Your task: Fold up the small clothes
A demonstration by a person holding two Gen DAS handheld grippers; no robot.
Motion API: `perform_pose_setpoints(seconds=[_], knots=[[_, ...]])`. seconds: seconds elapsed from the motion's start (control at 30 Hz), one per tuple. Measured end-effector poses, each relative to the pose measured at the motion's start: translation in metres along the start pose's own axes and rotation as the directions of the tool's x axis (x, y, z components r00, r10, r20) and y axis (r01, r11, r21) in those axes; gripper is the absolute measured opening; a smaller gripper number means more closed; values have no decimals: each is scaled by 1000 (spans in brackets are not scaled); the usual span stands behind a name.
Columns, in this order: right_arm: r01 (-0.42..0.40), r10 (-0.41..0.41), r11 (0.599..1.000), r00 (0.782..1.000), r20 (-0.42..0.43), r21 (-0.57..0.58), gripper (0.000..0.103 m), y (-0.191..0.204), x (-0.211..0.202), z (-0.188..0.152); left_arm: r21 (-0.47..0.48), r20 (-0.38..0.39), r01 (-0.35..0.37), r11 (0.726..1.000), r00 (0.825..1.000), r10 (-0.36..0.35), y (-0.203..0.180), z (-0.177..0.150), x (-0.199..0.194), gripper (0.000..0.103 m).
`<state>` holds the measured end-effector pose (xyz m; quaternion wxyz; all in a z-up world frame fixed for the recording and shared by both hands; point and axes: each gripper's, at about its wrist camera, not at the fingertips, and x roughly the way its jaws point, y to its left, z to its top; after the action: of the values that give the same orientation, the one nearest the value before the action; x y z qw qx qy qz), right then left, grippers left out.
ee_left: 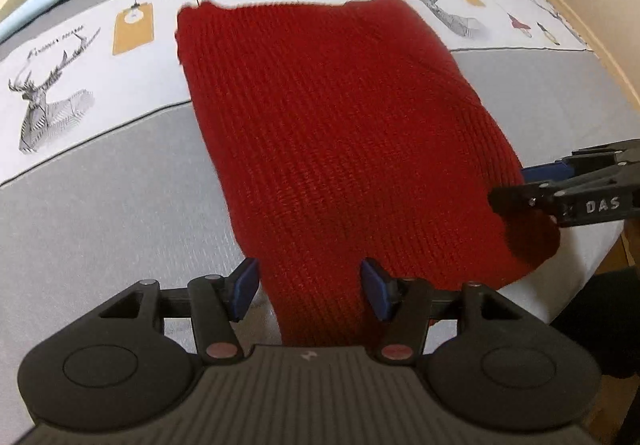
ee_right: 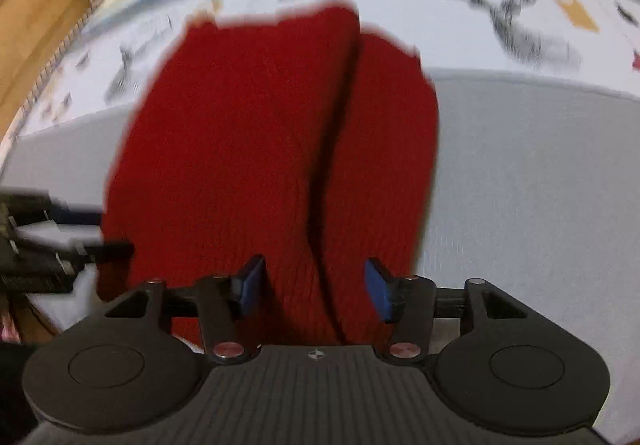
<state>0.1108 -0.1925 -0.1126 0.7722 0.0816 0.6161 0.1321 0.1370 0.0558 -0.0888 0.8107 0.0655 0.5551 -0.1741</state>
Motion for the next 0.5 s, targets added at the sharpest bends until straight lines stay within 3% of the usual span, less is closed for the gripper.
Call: perform_pose_setpoints(seconds=[0.2,0.37,0.5], knots=[[-19,18,1000,997,80,7,55,0,-24,1,9,27,-24,1000,999,24,-7,-2,-8,63],[59,-47,997,977,206,-56,56,13,-59,-4,-18,81,-51,999,995,52,-10,-4,-23,63],[91,-78,995,950,303,-28,61,15,-90,-19,-66,162,-74,995,983,84,-17,-12,-55,76]])
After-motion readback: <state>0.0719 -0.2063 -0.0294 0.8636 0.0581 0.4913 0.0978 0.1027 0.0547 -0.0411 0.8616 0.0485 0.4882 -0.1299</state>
